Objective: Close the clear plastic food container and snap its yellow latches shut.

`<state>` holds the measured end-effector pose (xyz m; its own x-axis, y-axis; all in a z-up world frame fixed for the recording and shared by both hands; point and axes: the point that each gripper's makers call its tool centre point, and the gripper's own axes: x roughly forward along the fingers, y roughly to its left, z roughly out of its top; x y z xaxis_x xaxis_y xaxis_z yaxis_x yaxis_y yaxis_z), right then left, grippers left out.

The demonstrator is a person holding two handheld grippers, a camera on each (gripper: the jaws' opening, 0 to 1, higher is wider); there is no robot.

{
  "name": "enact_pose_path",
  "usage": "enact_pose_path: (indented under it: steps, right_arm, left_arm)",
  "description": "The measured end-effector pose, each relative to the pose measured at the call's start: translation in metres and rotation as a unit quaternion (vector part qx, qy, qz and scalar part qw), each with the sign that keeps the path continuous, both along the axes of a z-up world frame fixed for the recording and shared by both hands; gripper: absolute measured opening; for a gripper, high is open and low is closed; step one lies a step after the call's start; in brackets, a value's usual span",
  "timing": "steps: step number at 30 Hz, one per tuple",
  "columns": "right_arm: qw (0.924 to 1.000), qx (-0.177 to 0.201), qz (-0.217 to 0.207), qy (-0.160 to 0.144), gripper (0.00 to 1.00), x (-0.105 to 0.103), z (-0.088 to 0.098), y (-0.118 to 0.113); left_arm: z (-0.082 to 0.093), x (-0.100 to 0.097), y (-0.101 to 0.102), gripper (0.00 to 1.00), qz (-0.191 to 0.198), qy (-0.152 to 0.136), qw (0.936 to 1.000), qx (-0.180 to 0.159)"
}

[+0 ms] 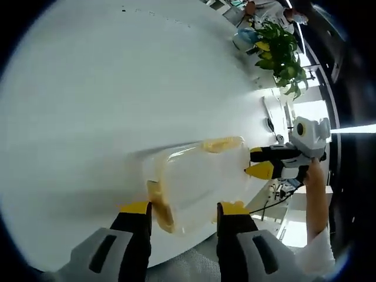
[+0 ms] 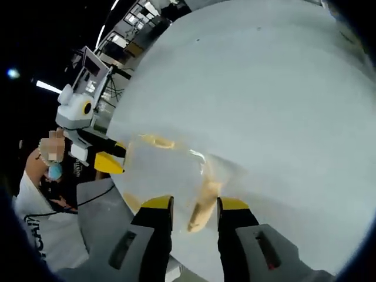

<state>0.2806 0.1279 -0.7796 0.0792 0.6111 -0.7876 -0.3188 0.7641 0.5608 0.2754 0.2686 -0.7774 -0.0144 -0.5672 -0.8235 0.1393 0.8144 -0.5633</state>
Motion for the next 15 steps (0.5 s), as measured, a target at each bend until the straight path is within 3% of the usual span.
enact_pose_path:
  steps: [8, 15]
  right_arm:
    - [1.0000, -0.002, 0.005, 0.006, 0.26, -0.0002, -0.0005, -0.0001]
    - [1.0000, 0.004, -0.002, 0.008, 0.25, -0.0008, -0.0011, -0.0007]
  left_arm:
    - [-0.0025, -0.0019, -0.0004, 0.35, -0.006, 0.001, 0.9999, 0.014]
    - [-0.0075, -0.0007, 0.0027, 0.28, -0.019, -0.003, 0.9987, 0.047]
